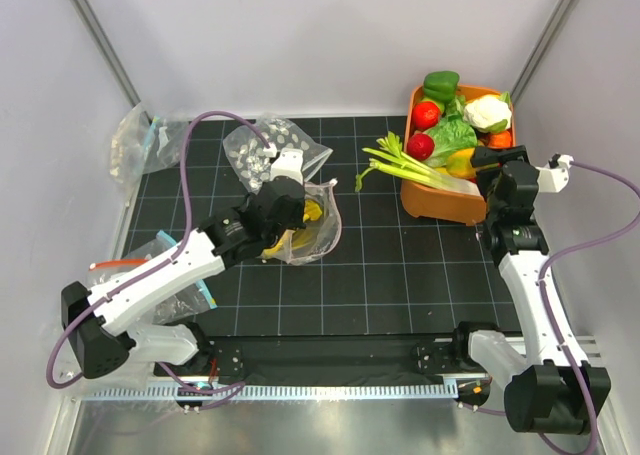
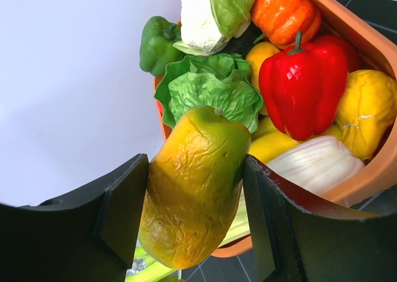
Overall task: Place the food in the zip-top bag and seal the zipper
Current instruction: Pick up the fake fruit from the bin.
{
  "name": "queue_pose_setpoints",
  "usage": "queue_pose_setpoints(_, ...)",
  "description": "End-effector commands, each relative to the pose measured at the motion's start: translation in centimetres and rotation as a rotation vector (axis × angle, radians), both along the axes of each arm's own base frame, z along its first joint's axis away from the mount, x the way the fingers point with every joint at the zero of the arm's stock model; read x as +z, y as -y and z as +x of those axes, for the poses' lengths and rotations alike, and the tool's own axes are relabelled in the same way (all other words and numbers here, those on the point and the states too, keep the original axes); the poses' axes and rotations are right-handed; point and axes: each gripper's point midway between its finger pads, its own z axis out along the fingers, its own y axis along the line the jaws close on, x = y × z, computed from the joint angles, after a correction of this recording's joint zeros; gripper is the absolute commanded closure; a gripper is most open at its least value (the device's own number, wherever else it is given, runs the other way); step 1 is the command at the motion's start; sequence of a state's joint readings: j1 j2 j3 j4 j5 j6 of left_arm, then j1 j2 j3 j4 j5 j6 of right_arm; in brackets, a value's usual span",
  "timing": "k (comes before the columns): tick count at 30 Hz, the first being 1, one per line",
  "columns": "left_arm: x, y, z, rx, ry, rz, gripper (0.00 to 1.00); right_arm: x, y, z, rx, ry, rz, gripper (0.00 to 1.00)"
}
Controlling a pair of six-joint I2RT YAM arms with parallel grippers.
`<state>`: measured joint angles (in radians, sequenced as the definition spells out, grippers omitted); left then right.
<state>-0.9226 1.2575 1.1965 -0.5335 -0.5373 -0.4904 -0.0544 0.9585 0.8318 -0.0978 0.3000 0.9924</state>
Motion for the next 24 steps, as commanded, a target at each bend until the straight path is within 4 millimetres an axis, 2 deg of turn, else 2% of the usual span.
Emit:
queue_pose_setpoints(1, 1.9, 0.3, 0.1, -0.002, 0.047, -0.070, 1.00, 1.9, -0.2, -0.2, 0.025, 0.056, -0.051, 0.64)
queue_pose_setpoints(8, 2.1, 0.4, -0.1, -0.015, 0.049, -0.080, 1.00, 1.9, 0.1, 0.4, 0.012, 0.042, -0.065, 0.64)
queue_pose_setpoints(17, 2.5, 0.2, -0.2, -0.016, 0.061, -0.089, 1.00, 0.9, 2.0, 1.9, -0.086, -0.013, -0.086, 0.62)
queue_pose_setpoints(19, 2.5, 0.2, -0.2, -0.016, 0.063, -0.088, 1.00, 0.4, 3.0, 1.9, -0.140, -0.031, -0.095, 0.56)
queue_pose_setpoints(20, 2.4, 0.1, -0.2, -0.014, 0.063, -0.087, 1.00, -0.1, 3.2, 2.2, -0.148, -0.052, -0.103, 0.43)
queue_pose_setpoints(23, 2.4, 0.2, -0.2, -0.018, 0.062, -0.085, 1.00, -1.6, 2.6, 3.3, -0.101, -0.116, -0.111, 0.18)
queue_pose_setpoints(24, 2.4, 0.2, -0.2, -0.018, 0.062, -0.085, 1.00, -1.9, 2.3, 3.6, -0.078, -0.133, -0.115, 0.15)
